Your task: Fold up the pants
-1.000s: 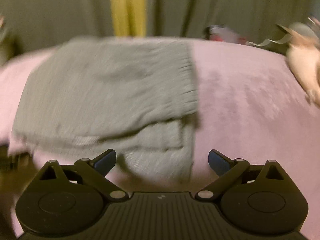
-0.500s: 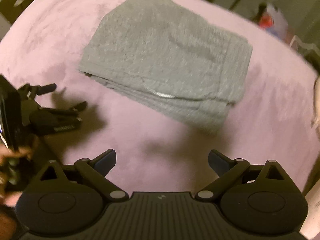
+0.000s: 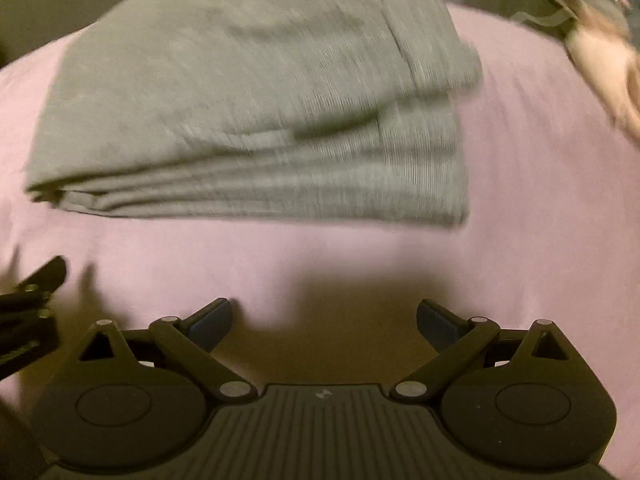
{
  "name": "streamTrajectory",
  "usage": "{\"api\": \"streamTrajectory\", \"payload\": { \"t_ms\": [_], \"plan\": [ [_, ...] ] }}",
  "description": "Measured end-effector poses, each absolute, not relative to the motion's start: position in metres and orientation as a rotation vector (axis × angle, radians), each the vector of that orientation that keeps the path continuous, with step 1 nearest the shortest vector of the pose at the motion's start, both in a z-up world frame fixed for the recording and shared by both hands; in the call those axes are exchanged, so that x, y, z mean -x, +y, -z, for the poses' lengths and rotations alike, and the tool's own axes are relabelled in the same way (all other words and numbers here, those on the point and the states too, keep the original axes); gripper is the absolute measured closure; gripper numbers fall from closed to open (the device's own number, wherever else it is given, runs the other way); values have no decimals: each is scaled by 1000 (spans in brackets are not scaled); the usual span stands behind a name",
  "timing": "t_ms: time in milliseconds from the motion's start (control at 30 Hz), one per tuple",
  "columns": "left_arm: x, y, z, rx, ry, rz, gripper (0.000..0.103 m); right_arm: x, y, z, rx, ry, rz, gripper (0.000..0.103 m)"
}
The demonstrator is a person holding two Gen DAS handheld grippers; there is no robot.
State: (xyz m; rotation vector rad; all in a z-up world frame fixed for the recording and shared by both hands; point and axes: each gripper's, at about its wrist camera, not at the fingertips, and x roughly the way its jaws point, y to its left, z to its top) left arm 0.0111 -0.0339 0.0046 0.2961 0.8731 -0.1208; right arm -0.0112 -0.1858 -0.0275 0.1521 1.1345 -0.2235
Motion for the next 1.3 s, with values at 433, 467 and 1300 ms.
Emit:
{"api": "streamTrajectory", "payload": {
  "t_ms": [433,467,1300],
  "plan": [
    [-9,-16,-9,-173,895,131,1,18,-179,1,-100,911,195,4],
    [-10,-17,-9,-173,902,131,1,18,-179,0,-100,908,189,4],
    [-13,-18,-4,-177,924,131,1,17,-177,0,-47,900,167,4]
  ]
}}
